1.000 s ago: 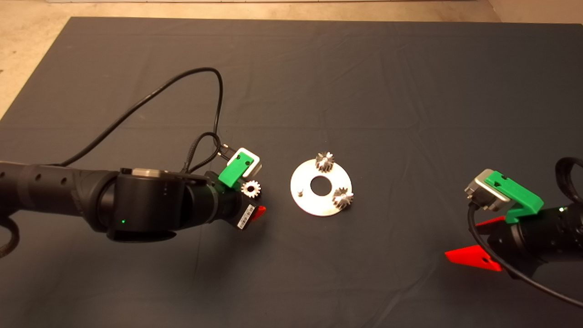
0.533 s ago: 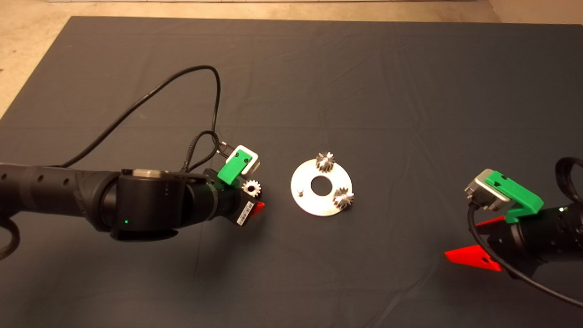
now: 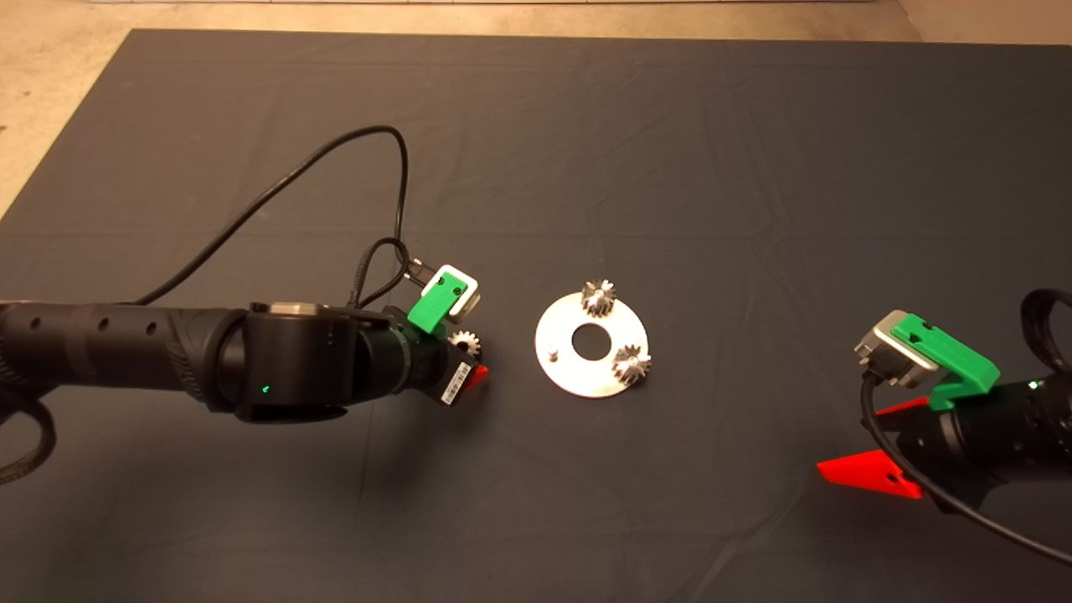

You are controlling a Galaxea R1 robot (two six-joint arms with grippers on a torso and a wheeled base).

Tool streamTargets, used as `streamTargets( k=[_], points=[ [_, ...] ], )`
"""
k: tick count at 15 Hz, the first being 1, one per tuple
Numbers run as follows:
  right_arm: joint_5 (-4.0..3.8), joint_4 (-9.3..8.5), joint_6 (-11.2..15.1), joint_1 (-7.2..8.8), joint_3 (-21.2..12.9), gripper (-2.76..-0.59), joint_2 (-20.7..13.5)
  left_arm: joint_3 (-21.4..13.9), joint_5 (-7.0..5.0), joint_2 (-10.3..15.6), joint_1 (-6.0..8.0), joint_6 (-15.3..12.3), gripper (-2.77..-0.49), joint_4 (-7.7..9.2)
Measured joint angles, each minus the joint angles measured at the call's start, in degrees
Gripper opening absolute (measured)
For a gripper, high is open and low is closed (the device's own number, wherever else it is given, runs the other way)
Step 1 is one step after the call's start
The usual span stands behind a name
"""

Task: Install three planetary gears onto the carrier pins

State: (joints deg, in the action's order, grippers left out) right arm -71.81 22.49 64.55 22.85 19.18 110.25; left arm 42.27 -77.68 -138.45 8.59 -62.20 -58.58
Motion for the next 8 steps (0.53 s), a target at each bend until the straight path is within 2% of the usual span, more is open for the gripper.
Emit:
streamTargets(
  k=[2, 8],
  points=[
    [-0.06, 0.02, 0.0, 0.0, 0.0, -1.33, -0.3, 1.6, 0.19, -1.0, 0.01, 1.6, -1.2, 0.0],
    [-0.04, 0.01, 0.0, 0.0, -0.1, -1.33, -0.4, 1.8, 0.19, -1.0, -0.01, 1.6, -1.2, 0.04]
  ],
)
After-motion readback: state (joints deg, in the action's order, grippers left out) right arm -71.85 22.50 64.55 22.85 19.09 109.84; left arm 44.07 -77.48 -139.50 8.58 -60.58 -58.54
